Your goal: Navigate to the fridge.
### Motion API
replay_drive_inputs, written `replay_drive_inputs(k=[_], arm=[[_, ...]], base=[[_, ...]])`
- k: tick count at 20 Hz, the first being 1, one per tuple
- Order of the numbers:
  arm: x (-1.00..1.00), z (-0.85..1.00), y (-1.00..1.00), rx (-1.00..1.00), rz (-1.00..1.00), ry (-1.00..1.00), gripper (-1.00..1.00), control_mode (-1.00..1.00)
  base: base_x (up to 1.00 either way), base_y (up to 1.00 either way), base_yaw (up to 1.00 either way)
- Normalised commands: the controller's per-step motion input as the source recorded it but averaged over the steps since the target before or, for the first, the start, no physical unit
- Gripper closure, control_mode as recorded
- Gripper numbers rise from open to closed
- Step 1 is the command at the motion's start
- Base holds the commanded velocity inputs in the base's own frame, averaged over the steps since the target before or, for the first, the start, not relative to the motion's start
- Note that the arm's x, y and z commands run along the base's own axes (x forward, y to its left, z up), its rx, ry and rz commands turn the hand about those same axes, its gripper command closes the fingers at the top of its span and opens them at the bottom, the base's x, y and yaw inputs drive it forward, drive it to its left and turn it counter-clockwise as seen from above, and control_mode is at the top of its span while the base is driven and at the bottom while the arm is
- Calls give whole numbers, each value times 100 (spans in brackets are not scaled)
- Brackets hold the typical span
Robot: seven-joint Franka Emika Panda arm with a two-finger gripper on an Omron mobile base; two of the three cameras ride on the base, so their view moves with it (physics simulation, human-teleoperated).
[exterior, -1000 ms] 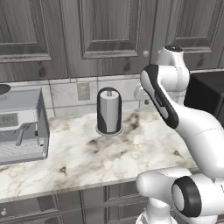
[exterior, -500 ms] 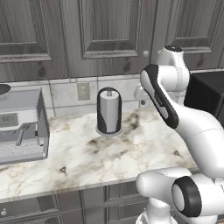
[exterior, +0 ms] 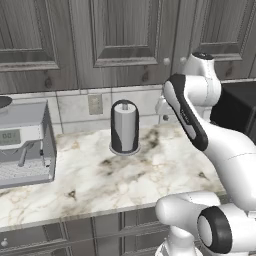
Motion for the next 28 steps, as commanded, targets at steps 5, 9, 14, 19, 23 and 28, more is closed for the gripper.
replay_drive_inputs(k=[5,9,14,19,23,28], arm=[[-11,-3,-1,0,0,0,-100,100],[0,0,0,0,0,0,-100,100],[0,0,0,0,0,0,-100,100],[0,0,0,0,0,0,-100,100],[0,0,0,0,0,0,-100,100],[0,0,0,0,0,0,-100,100]], base=[[-49,-18,-12],[-91,-7,-66],[-50,0,-89],[-34,0,-94],[-21,-1,-94],[-4,-11,-89]])
